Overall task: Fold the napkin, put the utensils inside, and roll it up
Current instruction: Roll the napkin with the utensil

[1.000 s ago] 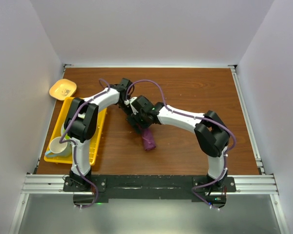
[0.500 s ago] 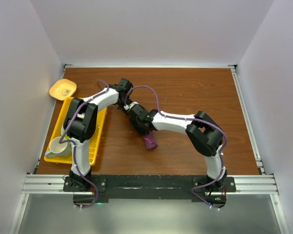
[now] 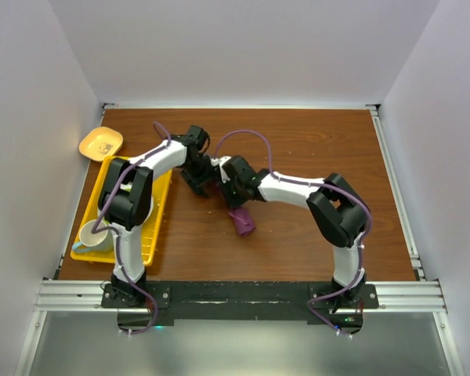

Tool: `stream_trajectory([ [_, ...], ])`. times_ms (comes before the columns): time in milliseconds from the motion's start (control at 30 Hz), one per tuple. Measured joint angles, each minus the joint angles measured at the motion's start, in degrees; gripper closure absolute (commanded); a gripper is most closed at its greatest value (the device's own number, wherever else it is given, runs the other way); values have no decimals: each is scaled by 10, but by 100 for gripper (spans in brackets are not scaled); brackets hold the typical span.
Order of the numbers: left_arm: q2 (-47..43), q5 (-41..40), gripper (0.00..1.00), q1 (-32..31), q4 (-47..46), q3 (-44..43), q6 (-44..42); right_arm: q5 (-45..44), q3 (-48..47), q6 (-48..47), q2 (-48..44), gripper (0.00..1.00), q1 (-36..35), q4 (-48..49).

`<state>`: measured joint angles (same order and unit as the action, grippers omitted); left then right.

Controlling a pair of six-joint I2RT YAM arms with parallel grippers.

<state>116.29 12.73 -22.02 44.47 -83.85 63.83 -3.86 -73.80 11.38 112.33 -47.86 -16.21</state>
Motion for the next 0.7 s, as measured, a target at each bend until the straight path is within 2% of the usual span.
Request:
stream_trajectory([
  [267, -63, -59, 29, 27, -7, -16, -140, 323, -2, 7, 39, 89, 133, 51],
  [367, -94, -59, 32, 34, -27, -15, -182, 448, -11, 25, 77, 84, 173, 71],
  [433, -108, -42, 37, 36, -53, -10, -203, 519, -11, 46, 100, 80, 195, 92],
  [567, -115, 33, 42, 31, -133, 32, -225, 608, -10, 73, 130, 71, 221, 105],
  [700, -115, 102, 48, 20, -205, 104, -218, 634, -10, 72, 132, 59, 233, 83],
])
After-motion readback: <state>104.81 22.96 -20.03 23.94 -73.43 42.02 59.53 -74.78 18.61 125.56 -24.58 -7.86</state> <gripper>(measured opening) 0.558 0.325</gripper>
